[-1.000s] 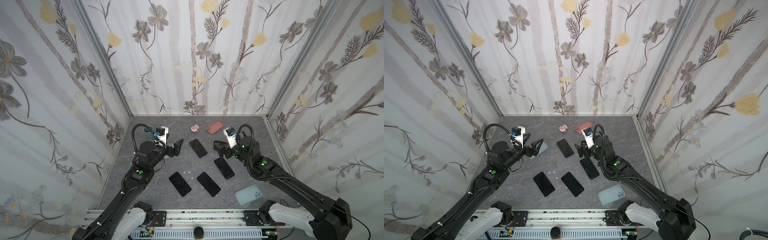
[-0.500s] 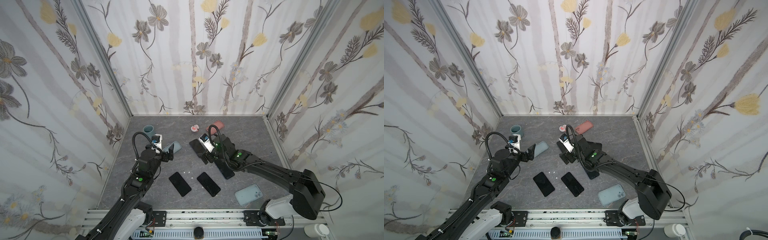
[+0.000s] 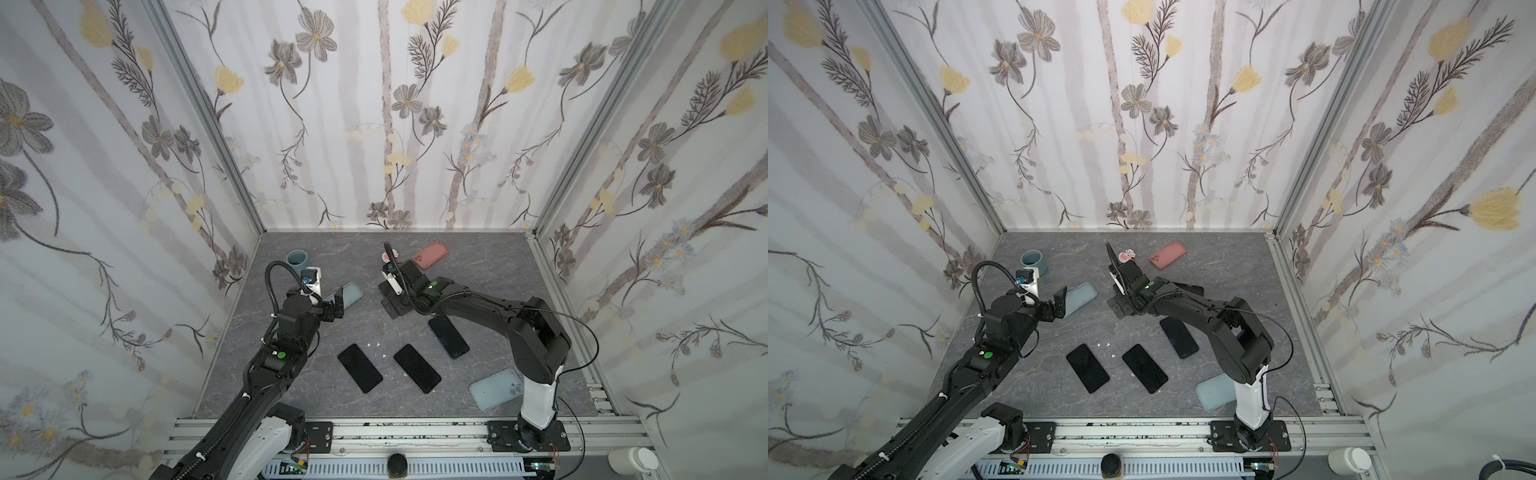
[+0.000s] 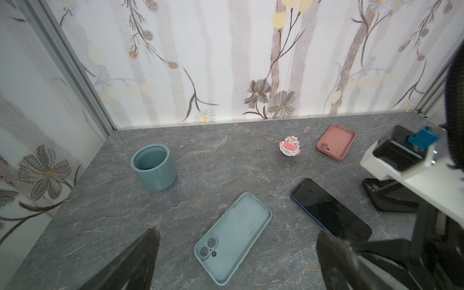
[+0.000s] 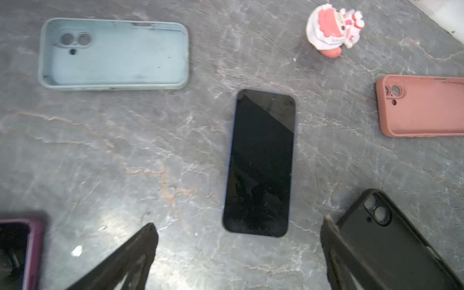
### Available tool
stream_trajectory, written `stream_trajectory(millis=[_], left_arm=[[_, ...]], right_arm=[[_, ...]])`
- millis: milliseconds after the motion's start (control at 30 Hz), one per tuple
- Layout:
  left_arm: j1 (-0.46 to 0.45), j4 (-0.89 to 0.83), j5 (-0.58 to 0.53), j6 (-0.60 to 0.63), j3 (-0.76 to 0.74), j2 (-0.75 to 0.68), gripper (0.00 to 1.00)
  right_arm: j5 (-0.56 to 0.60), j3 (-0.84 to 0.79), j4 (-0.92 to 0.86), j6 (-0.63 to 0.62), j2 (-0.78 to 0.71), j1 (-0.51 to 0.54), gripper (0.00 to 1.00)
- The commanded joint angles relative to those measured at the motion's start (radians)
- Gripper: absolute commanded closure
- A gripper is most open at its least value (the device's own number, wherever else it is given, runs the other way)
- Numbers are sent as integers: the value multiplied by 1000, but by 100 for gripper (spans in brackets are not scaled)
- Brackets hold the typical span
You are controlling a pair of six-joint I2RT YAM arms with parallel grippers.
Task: Put the phone into the phone case
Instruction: 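Lower the right gripper and grasp the blue-edged black phone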
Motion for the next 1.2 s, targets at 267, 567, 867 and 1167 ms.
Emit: stream_trajectory(millis=[267,567,867,1167], left_arm=[[3,24,-73,66,-21,-13,0],[5,17,-54,75,-29,-14,0],[5,16,-32,75,-22,4,0],[5,13,-23,69,-21,5,0]], right_arm=[[-39,219,-113,32,185,-36,0],[-61,246,-172,42,248,-54,0],[-105,258,-200,41,296,-64,1],[-92,293,-250,28,321,-70,15]])
